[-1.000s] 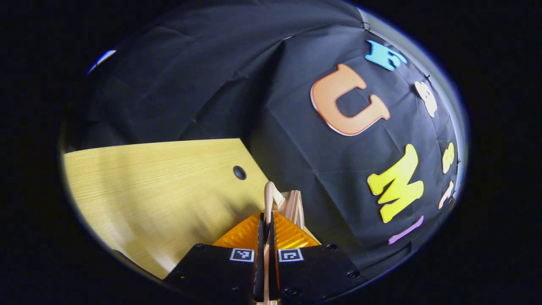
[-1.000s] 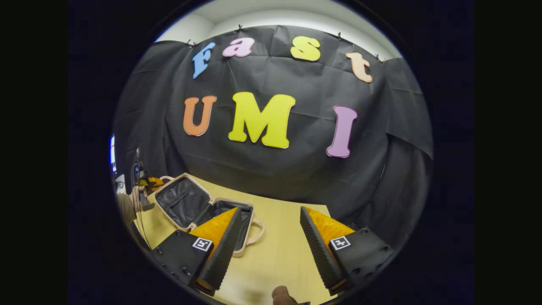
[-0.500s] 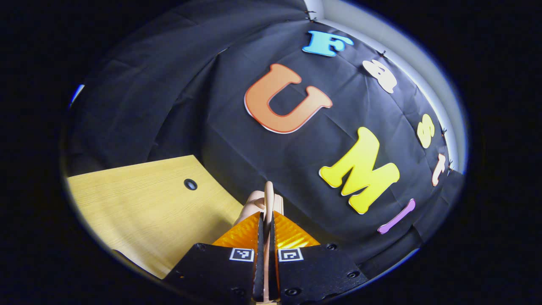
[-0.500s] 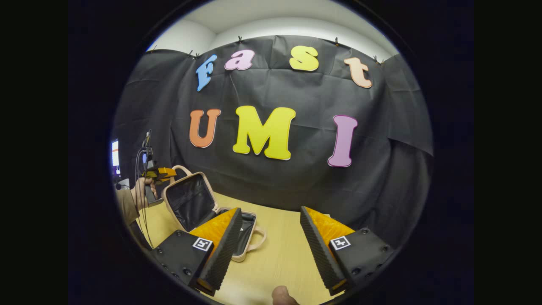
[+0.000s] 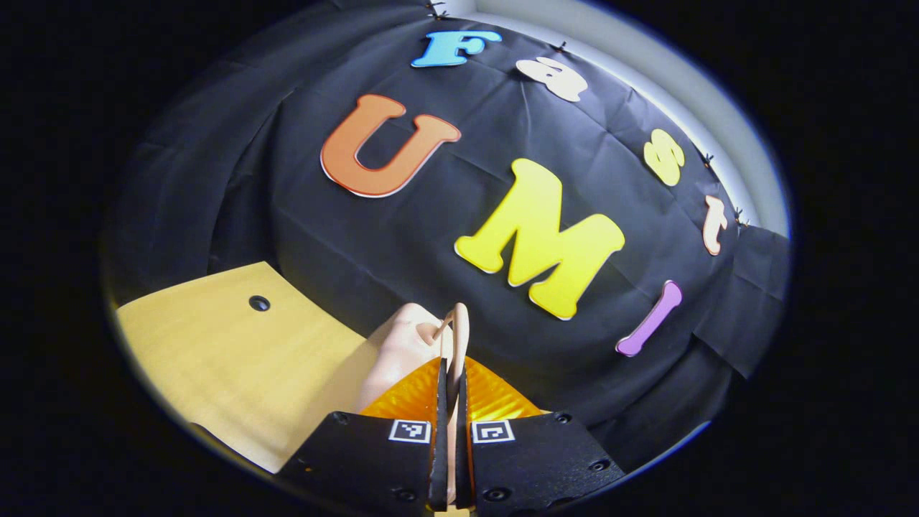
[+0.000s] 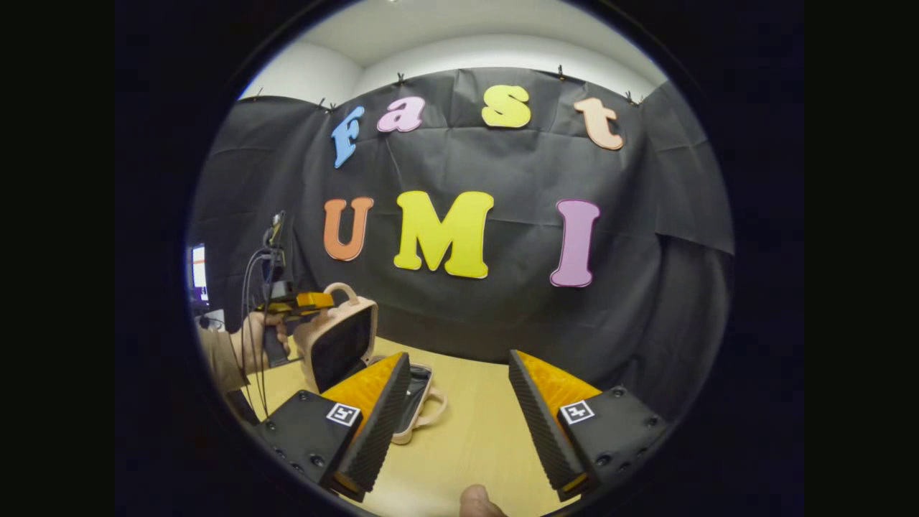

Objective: First open the suitcase, pack the skin care products into it, and then close the suitcase.

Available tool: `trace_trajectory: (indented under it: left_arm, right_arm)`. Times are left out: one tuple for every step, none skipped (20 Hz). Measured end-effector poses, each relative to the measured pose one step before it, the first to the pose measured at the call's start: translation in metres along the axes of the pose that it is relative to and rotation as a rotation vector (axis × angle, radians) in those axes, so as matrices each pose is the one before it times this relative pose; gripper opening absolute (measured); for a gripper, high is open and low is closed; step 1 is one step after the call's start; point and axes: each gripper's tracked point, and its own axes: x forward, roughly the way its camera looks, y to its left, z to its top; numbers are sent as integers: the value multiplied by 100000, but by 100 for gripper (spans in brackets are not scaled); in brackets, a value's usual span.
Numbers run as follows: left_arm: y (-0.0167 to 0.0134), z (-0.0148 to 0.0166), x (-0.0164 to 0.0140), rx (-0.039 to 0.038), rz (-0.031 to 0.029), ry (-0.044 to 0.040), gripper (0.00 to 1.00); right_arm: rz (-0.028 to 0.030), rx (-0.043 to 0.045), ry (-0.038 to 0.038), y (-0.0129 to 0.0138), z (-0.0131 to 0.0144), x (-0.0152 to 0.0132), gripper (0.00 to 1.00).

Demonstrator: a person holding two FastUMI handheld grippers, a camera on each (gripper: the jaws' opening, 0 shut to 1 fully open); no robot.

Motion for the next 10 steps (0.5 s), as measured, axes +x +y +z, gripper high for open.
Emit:
trace_trajectory:
  left_arm:
    - [-1253,-767,561,449,-1193,809,7]
    - [-1050,-1102,521,560,-979,1965,7]
    - [-1052,-944,373,662,-895,1277,7]
    - [-1016,-1155,379,940,-932,1622,7]
    - [-740,-1402,939,1085,-955,2060,7]
    - [-947,-1485,720,3133,218,2551,7]
    - [-825,-1372,602,5019,817,2750,7]
    - [-762,-1177,522,5031,578,1584,7]
    - [-811,-1091,751,4512,554,2194,7]
    - [-534,-1208,585,3702,1135,2601,7]
  right_arm:
    - [-144,103,178,-500,-148,-83,82]
    - [338,770,521,-383,-316,-225,82]
    - [413,936,993,-266,-361,-47,82]
    - [214,667,1026,-425,-358,3,82]
    - [357,587,583,-428,-223,-115,82]
    - [-49,308,501,-460,-281,-89,82]
    - [639,388,198,-489,-166,-128,82]
    - [393,255,81,-368,-223,-148,82]
    - [-1070,-218,-75,-778,-162,-112,82]
    - [-175,-13,-16,-674,-123,-191,82]
